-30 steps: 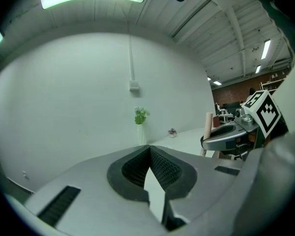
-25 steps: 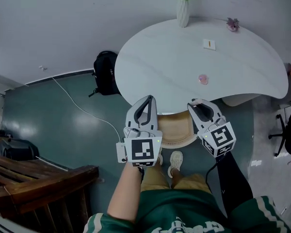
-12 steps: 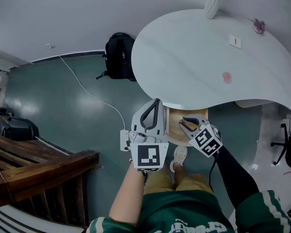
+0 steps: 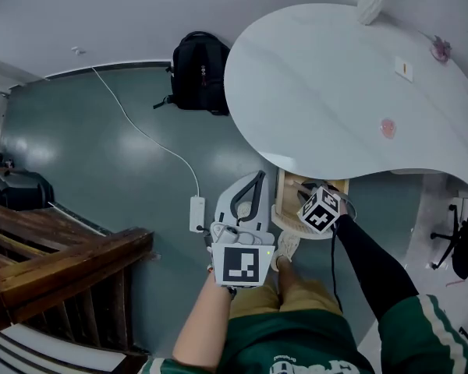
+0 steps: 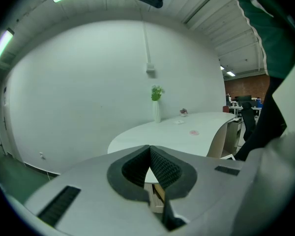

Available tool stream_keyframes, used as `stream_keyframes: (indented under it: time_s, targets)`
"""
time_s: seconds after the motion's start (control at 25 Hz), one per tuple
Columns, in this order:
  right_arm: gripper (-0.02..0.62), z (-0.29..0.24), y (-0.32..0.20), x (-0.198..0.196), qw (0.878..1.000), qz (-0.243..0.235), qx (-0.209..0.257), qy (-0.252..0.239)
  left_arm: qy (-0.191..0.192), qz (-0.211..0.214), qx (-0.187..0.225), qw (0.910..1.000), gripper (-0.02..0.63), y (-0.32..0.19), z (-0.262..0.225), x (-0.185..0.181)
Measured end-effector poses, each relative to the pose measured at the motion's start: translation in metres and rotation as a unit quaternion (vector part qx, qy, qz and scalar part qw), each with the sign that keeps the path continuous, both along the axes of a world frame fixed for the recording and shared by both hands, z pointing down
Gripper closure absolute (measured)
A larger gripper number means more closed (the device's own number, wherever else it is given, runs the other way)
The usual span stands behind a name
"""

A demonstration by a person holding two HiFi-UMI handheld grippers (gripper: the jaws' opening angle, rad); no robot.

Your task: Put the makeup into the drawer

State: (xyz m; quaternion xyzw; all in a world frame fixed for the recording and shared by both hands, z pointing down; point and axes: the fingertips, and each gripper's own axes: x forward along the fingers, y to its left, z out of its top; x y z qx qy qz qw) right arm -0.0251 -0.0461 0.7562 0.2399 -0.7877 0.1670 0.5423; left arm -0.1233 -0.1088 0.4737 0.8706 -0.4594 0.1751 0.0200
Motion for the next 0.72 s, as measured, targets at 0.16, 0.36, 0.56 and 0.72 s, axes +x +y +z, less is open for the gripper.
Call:
stream_keyframes:
  time_s: [0.16,0.36,0.56,0.72]
  targets:
    - [0.517,0.033,-0.009,0.008,0.999,0.021,0.008,0.040,-0.005,-0.008,-0.006,0.9999,0.606,-0.002,0.013,-0.016]
    - [0.517,0.055,-0.021,0.010,0.998,0.048,0.013,0.046,-0.015,-0.035,-0.030,0.9988,0.606,-0.005,0.028,-0.039]
    - [0.515,0.079,-0.026,0.022,0.995,0.077,0.013,0.065,-0.025,-0.034,-0.050,0.9979,0.606,0.000,0.044,-0.042]
    - [0.518,0.085,-0.030,0.026,0.992,0.097,0.024,0.072,-0.025,-0.033,-0.064,0.9971,0.606,0.007,0.054,-0.046]
